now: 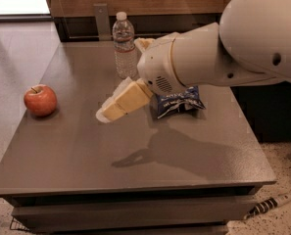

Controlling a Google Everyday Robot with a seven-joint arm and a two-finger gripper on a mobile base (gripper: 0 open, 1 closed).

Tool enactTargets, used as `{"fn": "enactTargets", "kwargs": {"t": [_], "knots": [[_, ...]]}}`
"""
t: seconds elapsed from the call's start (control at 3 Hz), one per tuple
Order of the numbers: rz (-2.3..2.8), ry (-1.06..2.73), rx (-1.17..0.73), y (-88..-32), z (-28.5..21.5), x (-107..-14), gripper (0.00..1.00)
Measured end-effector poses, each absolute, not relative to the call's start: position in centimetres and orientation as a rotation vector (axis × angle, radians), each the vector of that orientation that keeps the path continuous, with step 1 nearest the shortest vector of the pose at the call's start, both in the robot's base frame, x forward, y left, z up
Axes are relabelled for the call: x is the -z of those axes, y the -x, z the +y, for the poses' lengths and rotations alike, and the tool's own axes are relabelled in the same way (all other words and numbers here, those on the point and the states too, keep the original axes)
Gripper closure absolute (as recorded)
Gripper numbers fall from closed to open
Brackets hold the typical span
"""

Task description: Pick apple

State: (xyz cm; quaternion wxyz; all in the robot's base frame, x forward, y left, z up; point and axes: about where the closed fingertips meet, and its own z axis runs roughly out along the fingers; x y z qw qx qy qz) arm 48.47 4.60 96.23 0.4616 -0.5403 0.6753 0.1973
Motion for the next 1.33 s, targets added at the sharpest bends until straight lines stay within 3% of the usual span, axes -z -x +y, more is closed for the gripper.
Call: {"fn": "enactTargets", "kwargs": {"t": [0.67,1.33], "knots": [[1.641,1.317,-0.494,-50.4,5.6,-95.8,0.00],[1.599,1.232,-0.559,-57.2,11.2,-92.2,0.00]]}}
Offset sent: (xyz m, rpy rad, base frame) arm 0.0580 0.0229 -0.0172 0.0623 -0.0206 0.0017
